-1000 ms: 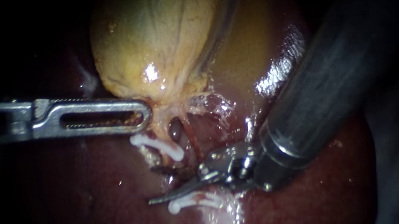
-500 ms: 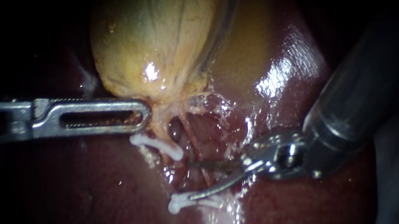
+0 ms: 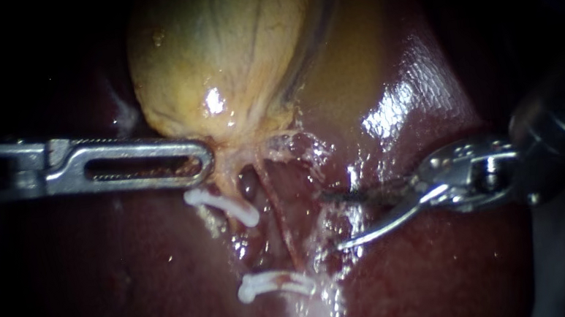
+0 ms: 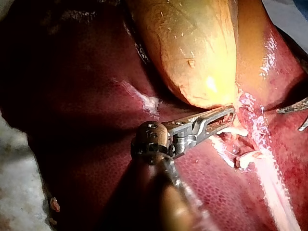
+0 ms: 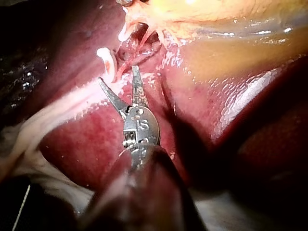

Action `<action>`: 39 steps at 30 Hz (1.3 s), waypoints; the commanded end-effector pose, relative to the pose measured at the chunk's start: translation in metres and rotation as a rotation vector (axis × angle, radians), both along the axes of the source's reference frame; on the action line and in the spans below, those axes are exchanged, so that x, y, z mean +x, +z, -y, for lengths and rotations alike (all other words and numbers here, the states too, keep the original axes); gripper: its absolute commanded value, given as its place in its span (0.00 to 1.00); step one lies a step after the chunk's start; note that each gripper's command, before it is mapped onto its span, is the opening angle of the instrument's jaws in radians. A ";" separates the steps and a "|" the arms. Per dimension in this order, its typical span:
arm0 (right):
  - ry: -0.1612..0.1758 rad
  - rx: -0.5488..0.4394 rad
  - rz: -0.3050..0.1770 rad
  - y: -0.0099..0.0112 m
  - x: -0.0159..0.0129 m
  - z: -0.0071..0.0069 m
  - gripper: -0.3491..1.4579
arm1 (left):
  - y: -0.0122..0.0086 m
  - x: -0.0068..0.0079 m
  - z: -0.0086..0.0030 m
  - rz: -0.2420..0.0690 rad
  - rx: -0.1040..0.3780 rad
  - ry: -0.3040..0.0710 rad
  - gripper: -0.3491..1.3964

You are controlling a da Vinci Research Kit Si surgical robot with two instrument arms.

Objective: Go back from the cut left tube

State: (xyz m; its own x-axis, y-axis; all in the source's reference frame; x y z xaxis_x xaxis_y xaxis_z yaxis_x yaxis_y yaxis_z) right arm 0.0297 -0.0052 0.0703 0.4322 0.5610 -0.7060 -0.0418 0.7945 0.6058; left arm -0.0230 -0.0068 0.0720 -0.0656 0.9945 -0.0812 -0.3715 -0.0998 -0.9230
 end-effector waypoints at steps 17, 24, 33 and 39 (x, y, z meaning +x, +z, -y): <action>0.004 -0.062 -0.013 -0.0012 -0.0019 -0.0017 0.99 | 0.0010 -0.0004 0.0003 -0.003 -0.005 -0.001 0.00; 0.006 -0.063 -0.015 -0.0012 -0.0019 -0.0017 0.99 | 0.0028 -0.0021 0.0006 -0.005 -0.011 -0.002 0.00; 0.006 -0.063 -0.015 -0.0013 -0.0018 -0.0017 0.99 | 0.0051 -0.0051 0.0013 0.000 -0.005 0.016 0.00; 0.006 -0.063 -0.015 -0.0014 -0.0017 -0.0016 0.99 | 0.0057 -0.0055 0.0012 0.003 0.000 0.020 0.00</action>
